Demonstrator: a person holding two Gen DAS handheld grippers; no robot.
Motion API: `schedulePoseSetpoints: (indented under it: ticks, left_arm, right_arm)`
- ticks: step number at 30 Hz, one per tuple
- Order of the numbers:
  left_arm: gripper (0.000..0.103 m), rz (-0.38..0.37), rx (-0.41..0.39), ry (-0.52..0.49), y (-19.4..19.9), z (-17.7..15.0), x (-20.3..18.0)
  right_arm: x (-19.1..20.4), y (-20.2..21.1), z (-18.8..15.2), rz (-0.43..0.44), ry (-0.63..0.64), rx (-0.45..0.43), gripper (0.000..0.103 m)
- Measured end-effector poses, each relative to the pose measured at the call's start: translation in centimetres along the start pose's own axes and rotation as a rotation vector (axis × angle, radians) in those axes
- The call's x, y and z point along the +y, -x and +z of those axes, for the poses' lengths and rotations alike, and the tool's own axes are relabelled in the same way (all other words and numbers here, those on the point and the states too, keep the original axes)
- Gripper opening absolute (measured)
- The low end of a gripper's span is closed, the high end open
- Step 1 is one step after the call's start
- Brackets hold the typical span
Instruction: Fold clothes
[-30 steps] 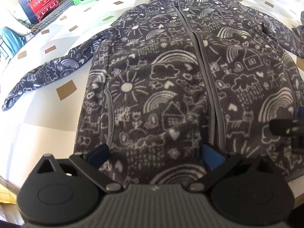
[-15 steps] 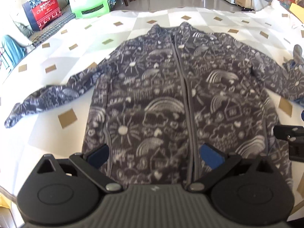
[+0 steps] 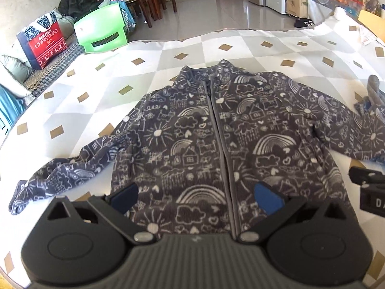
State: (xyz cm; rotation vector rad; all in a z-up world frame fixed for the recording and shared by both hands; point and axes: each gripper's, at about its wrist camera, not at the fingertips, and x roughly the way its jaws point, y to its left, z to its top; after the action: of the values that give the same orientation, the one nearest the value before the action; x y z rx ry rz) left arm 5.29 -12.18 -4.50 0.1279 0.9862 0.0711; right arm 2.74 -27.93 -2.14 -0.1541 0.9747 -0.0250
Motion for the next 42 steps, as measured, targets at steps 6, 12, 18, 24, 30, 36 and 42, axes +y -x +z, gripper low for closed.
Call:
schedulePoseSetpoints:
  ticks: [6,12,18,24,30,36,42]
  left_arm:
    - [0.103,-0.019,0.016,0.031,-0.5,0.5,-0.3]
    - [0.103,-0.044,0.017,0.051,-0.3,0.7,-0.8]
    - [0.103,-0.028,0.016,0.05,-0.3,0.8,-1.1]
    - [0.103,-0.01,0.009,0.052,-0.3,0.8,-1.0]
    - [0.103,0.012,-0.002,0.056,-0.4,1.0,-0.8]
    - [0.103,0.011,-0.016,0.055,-0.3,1.0,-1.0]
    - [0.103,0.014,-0.034,0.037,-0.1,1.0,-1.4]
  right_arm:
    - [-0.1,-0.2,0.5,0.0,-0.025,-0.001,0.066]
    - [-0.1,-0.7,0.7,0.009,-0.05,0.025,0.066]
    - [0.0,-1.1,0.8,0.019,-0.052,0.049,0.066]
    - [0.1,-1.0,0.7,0.009,-0.041,0.032,0.066]
    - [-0.7,-1.1,1.0,-0.034,-0.066,-0.002,0.066]
    - [-2.7,-1.4,1.1,-0.047,-0.17,-0.008,0.066]
    - [-3.4,-1.4,1.2,-0.054,-0.184,-0.012,0.066]
